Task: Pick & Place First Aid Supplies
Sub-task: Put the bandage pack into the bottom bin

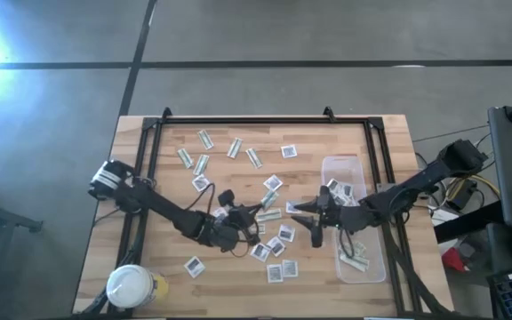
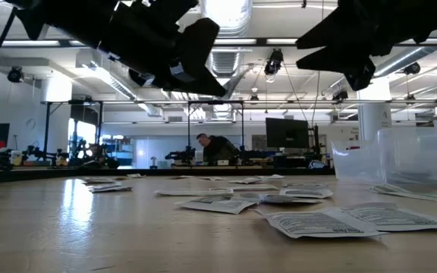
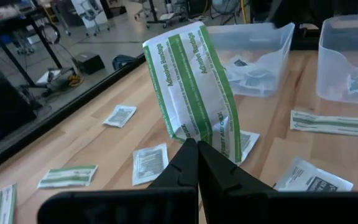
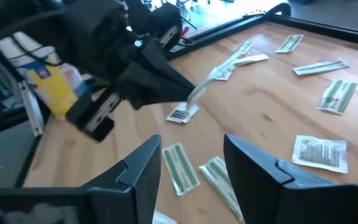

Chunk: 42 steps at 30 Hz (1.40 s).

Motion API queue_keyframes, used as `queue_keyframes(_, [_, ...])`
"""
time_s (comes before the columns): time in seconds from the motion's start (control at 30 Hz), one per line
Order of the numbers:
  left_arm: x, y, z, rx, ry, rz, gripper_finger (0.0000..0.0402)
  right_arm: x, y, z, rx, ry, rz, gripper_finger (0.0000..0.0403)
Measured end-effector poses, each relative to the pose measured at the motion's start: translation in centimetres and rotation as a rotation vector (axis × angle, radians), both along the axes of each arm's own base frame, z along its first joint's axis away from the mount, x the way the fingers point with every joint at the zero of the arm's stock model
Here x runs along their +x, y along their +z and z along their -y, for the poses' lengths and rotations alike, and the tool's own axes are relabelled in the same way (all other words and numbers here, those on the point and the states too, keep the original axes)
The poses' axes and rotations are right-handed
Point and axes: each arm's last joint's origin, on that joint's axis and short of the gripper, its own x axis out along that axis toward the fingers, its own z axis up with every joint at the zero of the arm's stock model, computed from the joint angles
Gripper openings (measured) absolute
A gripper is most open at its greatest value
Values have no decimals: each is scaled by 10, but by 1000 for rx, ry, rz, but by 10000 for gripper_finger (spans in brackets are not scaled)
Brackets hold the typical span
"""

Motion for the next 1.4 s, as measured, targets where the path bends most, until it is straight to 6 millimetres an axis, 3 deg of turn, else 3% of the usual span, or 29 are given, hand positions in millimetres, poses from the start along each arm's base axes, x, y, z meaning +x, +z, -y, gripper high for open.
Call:
queue_keyframes(0.33, [20, -6, 10, 75, 14, -38, 0, 18, -5, -5, -74, -120, -20, 168])
queue_keyframes(1.03, [19, -5, 11, 106, 28, -51, 0, 46, -12, 10, -4, -271, 0, 157])
queue_keyframes(1.4, [19, -5, 10, 113, 31, -51, 0, 67, -15, 6, -23, -221, -16, 127])
